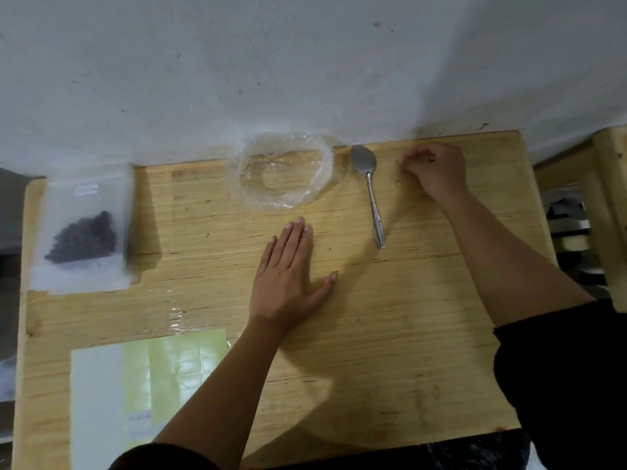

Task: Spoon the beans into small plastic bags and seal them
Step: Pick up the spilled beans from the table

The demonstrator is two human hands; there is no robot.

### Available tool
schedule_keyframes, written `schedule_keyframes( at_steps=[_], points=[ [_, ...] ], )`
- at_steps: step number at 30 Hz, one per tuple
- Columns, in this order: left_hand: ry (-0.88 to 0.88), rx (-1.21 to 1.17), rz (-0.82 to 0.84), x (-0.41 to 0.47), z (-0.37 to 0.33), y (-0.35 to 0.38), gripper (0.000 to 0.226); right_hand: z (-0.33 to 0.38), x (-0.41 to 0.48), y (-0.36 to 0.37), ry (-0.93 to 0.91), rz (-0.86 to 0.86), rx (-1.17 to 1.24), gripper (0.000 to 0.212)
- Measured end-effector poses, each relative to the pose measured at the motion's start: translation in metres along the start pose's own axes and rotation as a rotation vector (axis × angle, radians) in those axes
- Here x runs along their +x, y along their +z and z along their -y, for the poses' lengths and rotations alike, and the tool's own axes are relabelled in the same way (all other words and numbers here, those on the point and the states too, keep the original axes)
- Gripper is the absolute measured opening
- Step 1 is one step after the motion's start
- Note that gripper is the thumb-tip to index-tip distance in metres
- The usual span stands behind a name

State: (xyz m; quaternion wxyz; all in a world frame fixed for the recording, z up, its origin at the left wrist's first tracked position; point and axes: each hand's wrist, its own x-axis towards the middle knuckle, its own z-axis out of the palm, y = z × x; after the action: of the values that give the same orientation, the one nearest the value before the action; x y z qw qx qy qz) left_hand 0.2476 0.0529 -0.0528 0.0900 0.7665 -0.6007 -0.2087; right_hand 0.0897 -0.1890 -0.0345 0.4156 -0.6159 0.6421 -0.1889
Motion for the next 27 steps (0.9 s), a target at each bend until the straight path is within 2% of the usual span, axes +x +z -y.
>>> schedule_keyframes(
  at_steps=[7, 13, 23, 25, 27],
  points=[
    [0.002, 0.01, -0.011, 0.0, 0.002, 0.002, 0.085, -0.005, -0.011, 0.0, -0.059, -0.02, -0.166, 0.016],
    [0.008, 0.014, -0.025, 0.0, 0.003, 0.005, 0.086, -0.012, -0.022, -0.006, -0.046, 0.041, -0.185, 0.018],
    [0.034, 0.029, -0.086, -0.002, 0.004, 0.009, 0.085, -0.028, -0.075, -0.009, 0.085, 0.113, 0.067, 0.019],
    [0.066, -0.044, -0.122, -0.003, 0.005, 0.01, 0.079, -0.03, -0.09, -0.008, 0.095, 0.116, 0.124, 0.019],
    [0.072, -0.262, -0.228, -0.006, 0.008, 0.01, 0.061, -0.03, -0.105, -0.007, 0.103, 0.115, 0.168, 0.019]
  ],
)
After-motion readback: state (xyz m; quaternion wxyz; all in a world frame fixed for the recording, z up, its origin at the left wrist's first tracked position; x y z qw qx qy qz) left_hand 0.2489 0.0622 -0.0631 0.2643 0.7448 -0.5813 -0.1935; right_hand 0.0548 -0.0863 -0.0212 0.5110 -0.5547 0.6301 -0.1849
